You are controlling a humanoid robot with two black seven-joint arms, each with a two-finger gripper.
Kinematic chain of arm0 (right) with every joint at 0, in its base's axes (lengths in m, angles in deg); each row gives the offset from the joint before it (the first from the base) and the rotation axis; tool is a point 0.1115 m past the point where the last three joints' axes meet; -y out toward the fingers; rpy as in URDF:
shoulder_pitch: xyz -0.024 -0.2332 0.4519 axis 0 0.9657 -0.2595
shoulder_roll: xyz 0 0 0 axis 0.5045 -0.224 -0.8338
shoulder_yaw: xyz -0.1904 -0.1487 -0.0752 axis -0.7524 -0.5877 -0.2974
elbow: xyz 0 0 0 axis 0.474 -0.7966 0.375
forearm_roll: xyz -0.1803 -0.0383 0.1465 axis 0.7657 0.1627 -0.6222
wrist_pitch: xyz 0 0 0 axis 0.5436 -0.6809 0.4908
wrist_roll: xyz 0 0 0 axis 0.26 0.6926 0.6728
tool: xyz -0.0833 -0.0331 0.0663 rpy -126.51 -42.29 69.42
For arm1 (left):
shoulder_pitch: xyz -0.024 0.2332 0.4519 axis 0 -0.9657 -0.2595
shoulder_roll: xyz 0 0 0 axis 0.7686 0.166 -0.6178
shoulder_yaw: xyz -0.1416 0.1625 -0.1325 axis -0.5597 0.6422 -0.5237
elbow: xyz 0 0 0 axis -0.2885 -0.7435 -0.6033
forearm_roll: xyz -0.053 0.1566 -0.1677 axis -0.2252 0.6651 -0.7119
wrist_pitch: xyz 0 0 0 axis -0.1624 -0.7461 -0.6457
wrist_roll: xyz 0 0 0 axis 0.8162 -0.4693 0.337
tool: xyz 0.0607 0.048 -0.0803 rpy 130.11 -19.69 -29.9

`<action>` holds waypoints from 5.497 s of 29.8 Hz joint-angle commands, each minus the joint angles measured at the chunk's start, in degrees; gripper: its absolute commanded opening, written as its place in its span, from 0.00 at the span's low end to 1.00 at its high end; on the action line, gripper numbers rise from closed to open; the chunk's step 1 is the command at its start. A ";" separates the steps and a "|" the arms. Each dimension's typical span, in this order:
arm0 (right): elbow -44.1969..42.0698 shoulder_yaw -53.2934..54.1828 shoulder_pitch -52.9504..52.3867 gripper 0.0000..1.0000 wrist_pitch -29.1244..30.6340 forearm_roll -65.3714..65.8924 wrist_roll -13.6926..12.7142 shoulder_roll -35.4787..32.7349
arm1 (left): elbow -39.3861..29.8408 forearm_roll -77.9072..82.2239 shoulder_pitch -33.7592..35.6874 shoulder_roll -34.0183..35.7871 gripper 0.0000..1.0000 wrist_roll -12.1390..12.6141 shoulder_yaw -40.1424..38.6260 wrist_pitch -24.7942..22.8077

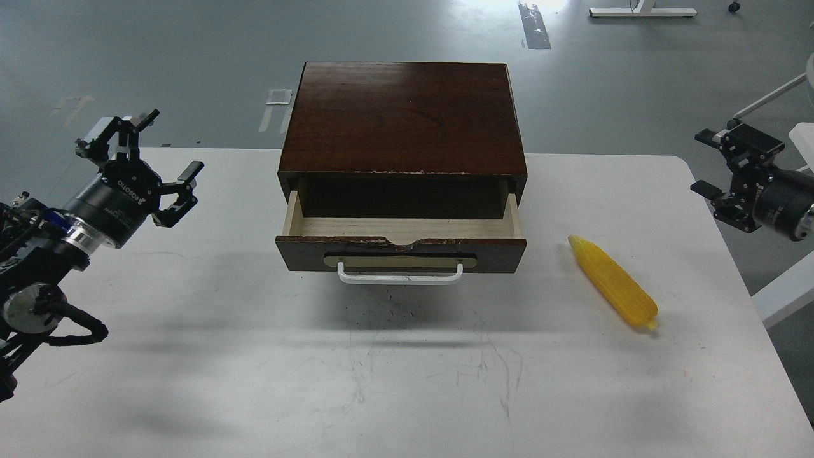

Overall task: Put corn in drawer with both arms
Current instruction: 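Reach the right gripper to the yellow corn cob and grasp it, then lift the corn with the right gripper and carry it over the drawer, then lower the corn into the open drawer with the right gripper, then open the right gripper and lift it away from the drawer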

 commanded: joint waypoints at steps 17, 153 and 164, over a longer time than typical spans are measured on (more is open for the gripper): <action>13.13 -7.45 -6.41 1.00 -0.01 61.25 0.00 0.40 | -0.32 2.01 -0.19 -0.75 0.99 0.01 -0.12 0.00; 19.98 2.83 -15.03 1.00 -9.38 -4.84 0.00 8.23 | -0.67 2.01 -0.10 0.84 0.99 0.01 -0.82 0.00; 10.94 18.47 7.46 1.00 -9.38 -21.27 0.00 13.50 | -0.59 2.18 -0.19 -0.04 0.99 0.01 -0.73 0.00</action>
